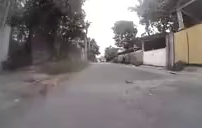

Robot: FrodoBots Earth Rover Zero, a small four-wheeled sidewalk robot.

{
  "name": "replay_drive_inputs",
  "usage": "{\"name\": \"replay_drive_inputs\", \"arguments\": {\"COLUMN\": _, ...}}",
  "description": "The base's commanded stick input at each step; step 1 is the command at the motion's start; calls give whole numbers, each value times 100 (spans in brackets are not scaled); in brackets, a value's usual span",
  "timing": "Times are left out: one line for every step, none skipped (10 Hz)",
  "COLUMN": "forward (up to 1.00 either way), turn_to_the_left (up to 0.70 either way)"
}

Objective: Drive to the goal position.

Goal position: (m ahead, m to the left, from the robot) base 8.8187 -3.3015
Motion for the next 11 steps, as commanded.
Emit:
{"name": "replay_drive_inputs", "arguments": {"forward": 100, "turn_to_the_left": 0}}
{"name": "replay_drive_inputs", "arguments": {"forward": 100, "turn_to_the_left": 0}}
{"name": "replay_drive_inputs", "arguments": {"forward": 100, "turn_to_the_left": 0}}
{"name": "replay_drive_inputs", "arguments": {"forward": 100, "turn_to_the_left": 0}}
{"name": "replay_drive_inputs", "arguments": {"forward": 100, "turn_to_the_left": 0}}
{"name": "replay_drive_inputs", "arguments": {"forward": 100, "turn_to_the_left": 0}}
{"name": "replay_drive_inputs", "arguments": {"forward": 100, "turn_to_the_left": 0}}
{"name": "replay_drive_inputs", "arguments": {"forward": 100, "turn_to_the_left": 0}}
{"name": "replay_drive_inputs", "arguments": {"forward": 100, "turn_to_the_left": 0}}
{"name": "replay_drive_inputs", "arguments": {"forward": 100, "turn_to_the_left": 0}}
{"name": "replay_drive_inputs", "arguments": {"forward": 100, "turn_to_the_left": 0}}
